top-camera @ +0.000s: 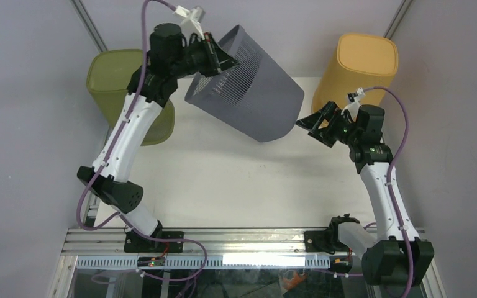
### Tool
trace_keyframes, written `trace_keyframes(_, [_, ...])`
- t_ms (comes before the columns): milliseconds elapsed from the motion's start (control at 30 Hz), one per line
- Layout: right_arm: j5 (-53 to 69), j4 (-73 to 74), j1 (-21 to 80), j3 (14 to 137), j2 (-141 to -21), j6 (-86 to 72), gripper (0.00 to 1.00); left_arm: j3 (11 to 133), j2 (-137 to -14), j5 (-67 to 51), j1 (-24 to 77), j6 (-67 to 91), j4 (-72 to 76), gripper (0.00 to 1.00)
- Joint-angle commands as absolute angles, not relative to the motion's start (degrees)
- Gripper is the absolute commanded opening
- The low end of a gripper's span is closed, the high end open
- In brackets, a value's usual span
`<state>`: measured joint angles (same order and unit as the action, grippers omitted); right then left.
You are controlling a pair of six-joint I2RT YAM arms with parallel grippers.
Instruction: Turn the large container upside down
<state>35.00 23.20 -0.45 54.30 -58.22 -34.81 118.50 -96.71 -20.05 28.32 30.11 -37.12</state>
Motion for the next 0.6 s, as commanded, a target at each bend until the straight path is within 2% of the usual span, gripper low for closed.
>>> trace_keyframes(0, [44.4,10.8,-2.1,49.9,-53.7,-44.7,0.91,112.2,-90.6,-33.7,21.7,42.7,-15.8,0.0])
trace_keyframes(167, [48.2,-10.4,-2.3,38.4,-50.3,-59.7,0.92,106.1,-90.4,-40.1,20.9,51.2,-6.3,0.0])
trace_keyframes(267, [48.2,-20.9,-2.2,33.7,-49.9,-61.7,0.92,104.2,-90.6,-41.7,20.9,54.4,-2.6,0.0])
trace_keyframes(567, [43.5,-25.1,0.7,34.5,-53.0,-65.6,0.93,100.7,-91.4,-45.0,20.9,60.6,4.2,0.0])
